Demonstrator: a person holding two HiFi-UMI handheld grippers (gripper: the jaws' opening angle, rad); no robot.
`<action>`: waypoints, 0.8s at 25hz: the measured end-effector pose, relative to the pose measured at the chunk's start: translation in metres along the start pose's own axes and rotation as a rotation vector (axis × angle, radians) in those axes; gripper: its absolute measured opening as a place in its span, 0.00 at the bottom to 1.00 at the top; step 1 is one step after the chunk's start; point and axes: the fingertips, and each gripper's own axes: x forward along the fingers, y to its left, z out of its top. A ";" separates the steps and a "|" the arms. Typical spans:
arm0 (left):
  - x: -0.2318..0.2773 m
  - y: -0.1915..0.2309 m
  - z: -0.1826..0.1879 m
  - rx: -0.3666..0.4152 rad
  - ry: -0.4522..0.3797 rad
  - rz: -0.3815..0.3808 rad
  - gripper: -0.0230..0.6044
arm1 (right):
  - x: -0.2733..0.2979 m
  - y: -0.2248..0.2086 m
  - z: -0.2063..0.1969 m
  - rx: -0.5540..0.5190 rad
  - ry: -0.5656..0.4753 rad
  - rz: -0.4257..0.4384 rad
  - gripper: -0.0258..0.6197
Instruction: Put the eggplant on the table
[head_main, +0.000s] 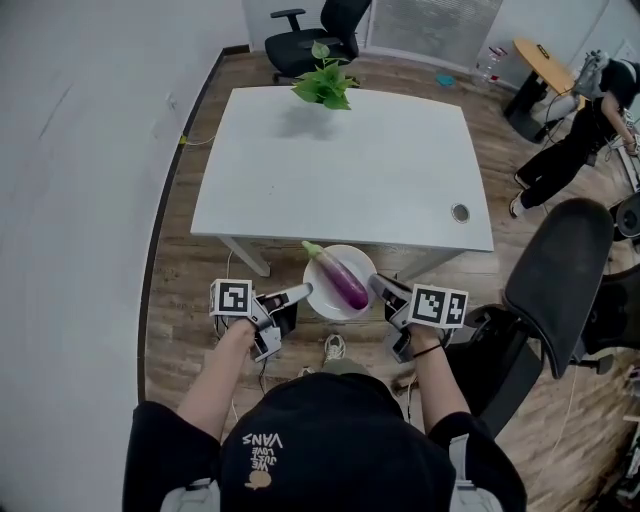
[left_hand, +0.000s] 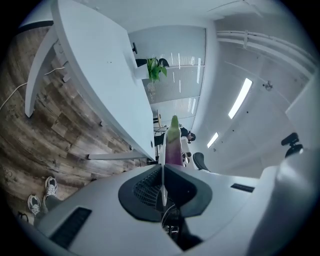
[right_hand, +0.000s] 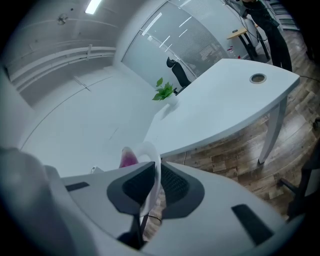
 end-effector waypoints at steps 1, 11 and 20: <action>0.003 0.002 0.008 0.012 -0.002 0.009 0.07 | 0.004 -0.002 0.007 -0.002 0.001 0.001 0.11; 0.038 0.007 0.057 0.024 -0.019 0.022 0.07 | 0.026 -0.024 0.063 -0.018 0.015 0.014 0.11; 0.052 0.020 0.106 0.016 -0.008 0.028 0.07 | 0.060 -0.036 0.098 -0.006 0.007 0.003 0.11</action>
